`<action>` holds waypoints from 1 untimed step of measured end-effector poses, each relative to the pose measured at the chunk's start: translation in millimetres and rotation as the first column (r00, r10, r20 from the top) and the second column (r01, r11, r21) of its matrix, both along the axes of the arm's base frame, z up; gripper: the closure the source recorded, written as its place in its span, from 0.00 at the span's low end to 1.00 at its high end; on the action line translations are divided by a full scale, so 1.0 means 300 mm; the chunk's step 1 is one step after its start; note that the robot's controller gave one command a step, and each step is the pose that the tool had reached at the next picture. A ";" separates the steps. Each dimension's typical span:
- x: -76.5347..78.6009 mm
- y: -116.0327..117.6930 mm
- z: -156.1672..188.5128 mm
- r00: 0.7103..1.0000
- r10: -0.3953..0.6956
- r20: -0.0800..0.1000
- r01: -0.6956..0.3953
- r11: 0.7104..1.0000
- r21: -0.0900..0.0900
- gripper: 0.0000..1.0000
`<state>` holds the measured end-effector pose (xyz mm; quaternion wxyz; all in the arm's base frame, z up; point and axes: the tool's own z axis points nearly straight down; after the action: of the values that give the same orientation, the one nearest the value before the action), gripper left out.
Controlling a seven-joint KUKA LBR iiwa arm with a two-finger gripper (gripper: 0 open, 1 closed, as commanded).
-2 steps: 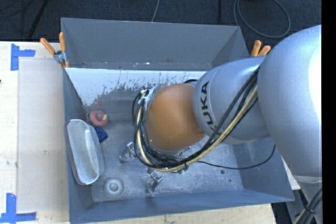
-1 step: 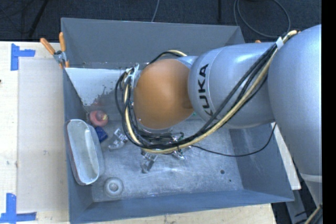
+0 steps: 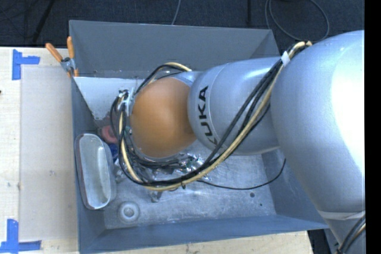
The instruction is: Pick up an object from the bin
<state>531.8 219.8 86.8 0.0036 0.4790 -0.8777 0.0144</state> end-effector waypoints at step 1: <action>-0.186 0.035 0.093 0.992 0.123 -0.016 -0.123 0.992 0.018 0.00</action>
Offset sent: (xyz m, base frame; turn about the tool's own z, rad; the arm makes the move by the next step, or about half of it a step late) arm -0.0553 0.0153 0.0287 -0.1303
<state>476.0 230.2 114.8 0.0063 0.5322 -0.8466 0.0029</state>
